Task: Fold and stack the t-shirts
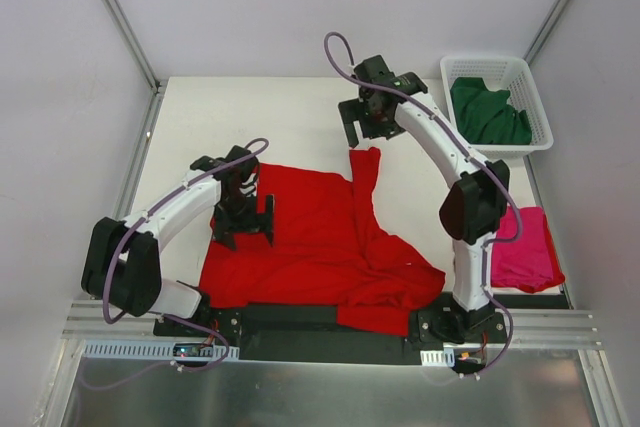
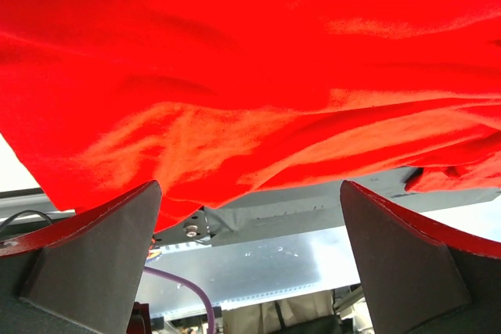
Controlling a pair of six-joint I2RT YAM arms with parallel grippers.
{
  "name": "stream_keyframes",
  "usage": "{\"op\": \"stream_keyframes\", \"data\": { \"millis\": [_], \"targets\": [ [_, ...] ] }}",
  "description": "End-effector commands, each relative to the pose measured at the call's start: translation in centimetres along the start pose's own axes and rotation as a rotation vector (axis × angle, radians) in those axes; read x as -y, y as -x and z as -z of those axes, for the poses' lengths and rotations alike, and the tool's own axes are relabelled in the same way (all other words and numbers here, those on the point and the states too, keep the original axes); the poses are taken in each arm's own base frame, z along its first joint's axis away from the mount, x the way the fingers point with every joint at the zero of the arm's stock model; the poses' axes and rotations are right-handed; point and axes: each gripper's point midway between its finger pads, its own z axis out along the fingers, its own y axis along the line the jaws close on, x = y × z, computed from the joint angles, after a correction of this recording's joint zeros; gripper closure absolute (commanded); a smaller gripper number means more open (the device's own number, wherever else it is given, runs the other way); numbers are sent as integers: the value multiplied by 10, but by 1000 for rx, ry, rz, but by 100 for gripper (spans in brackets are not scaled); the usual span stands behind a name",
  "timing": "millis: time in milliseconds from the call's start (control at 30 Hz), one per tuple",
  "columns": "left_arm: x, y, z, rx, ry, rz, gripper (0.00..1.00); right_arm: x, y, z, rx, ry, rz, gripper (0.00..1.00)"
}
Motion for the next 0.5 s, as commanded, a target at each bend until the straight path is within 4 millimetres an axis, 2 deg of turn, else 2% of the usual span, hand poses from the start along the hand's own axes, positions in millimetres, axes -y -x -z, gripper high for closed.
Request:
{"op": "stream_keyframes", "data": {
  "millis": [0, 33, 100, 133, 200, 233, 267, 333, 367, 400, 467],
  "targets": [
    [11, 4, 7, -8, -26, 1, 1, 4, -29, 34, -49, 6, -22, 4],
    [11, 6, 6, -10, -27, 0, 1, 5, -53, 34, -83, 15, -31, 4],
    [14, 9, 8, -4, -32, -5, 1, -4, -75, 40, -98, 76, -68, 4],
    [14, 9, 7, -8, -30, -7, 1, -5, -101, 43, -124, 94, -77, 4],
    [15, 11, 9, -2, -36, -12, 1, -16, -128, 44, -173, 148, -93, 4],
    [16, 12, 8, -3, -37, -14, 1, -18, -137, 54, -158, 160, -88, 4],
    [15, 12, 8, -2, -35, -14, 0, -19, -165, 46, -223, 145, -99, 4],
    [15, 11, 6, -2, -39, -16, 1, -33, -180, 49, -213, 171, -99, 4],
    [15, 11, 6, -4, -39, -15, 1, -39, -201, 44, -253, 178, -88, 3],
    [15, 10, 4, -9, -39, -14, 1, -46, -200, 41, -229, 196, -89, 2],
    [15, 10, 4, -9, -43, -15, 1, -59, -213, 38, -232, 208, -79, 7]
  ]
}}
